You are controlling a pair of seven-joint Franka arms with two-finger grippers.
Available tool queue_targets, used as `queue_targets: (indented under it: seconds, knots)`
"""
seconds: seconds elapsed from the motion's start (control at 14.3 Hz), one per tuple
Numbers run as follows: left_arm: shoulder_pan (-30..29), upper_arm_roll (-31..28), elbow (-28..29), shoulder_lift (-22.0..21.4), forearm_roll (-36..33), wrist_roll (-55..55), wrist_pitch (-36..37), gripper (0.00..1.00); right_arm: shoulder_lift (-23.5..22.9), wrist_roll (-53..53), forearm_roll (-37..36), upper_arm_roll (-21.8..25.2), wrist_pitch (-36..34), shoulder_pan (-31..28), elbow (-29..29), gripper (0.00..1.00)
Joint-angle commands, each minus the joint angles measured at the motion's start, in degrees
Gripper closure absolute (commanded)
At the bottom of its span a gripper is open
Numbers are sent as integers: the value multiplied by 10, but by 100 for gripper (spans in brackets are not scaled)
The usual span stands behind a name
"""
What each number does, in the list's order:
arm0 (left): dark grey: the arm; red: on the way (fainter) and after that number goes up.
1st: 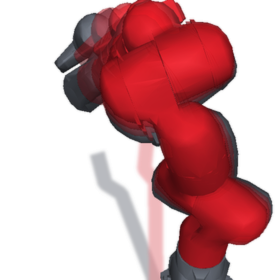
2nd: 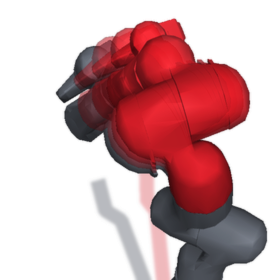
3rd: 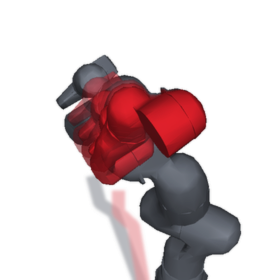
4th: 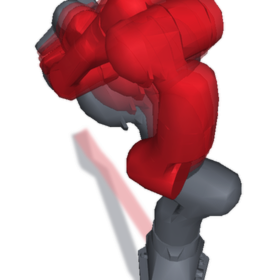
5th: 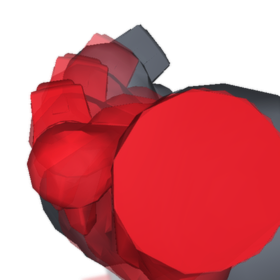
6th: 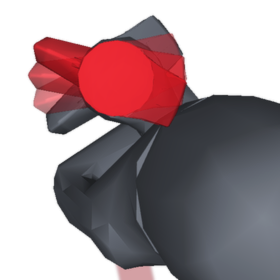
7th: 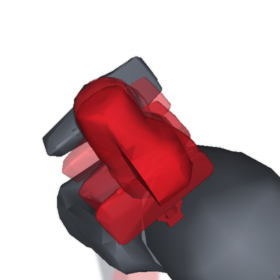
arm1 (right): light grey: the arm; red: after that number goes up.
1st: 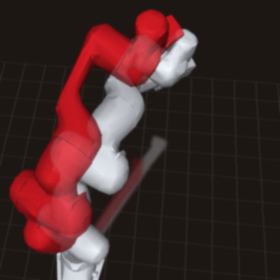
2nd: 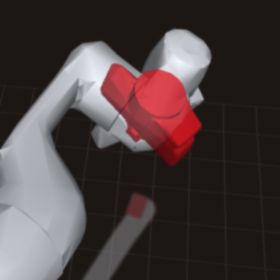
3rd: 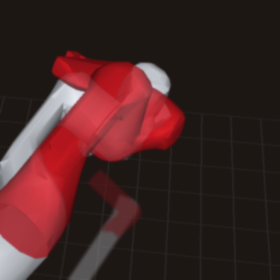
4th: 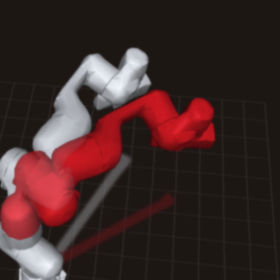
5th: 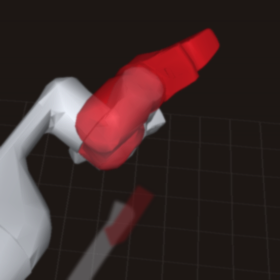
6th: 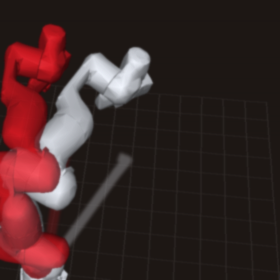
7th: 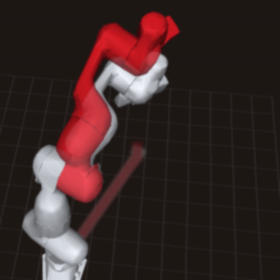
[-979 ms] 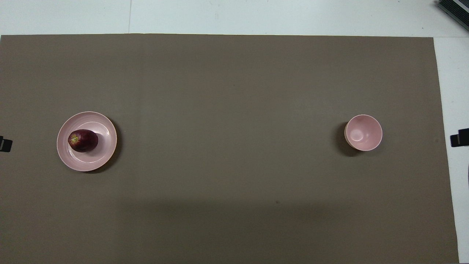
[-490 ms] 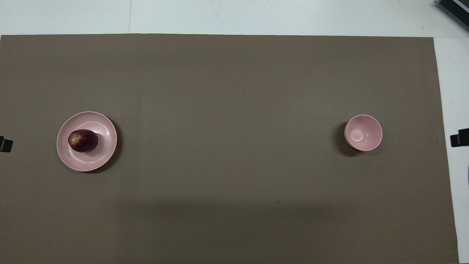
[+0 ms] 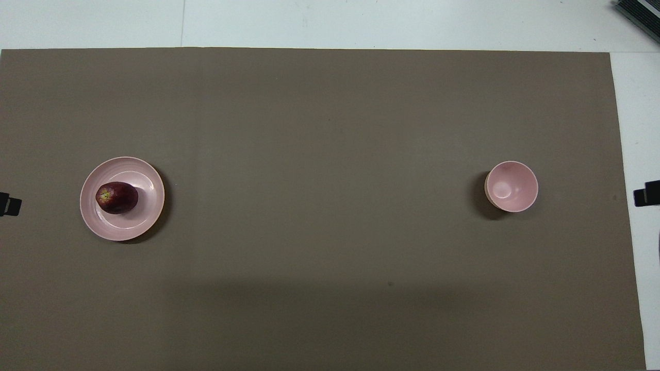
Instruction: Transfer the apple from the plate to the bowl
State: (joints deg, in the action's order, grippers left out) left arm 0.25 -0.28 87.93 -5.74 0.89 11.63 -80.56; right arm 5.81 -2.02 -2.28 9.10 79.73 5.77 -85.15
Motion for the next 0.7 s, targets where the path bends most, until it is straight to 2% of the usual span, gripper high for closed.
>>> queue_targets:
  seconds: [0.0,0.28,0.63]
  knots:
    - [-4,0,53,-19,-3,12,-34,0,12,1,11,-2,-2,-6,-10,0]
    - [-4,0,127,-18,-3,13,-113,0,20,8,10,-5,-2,-5,-5,0]
    - [-5,-1,238,-14,-2,15,-258,0,21,-1,11,-7,-1,-4,-6,0]
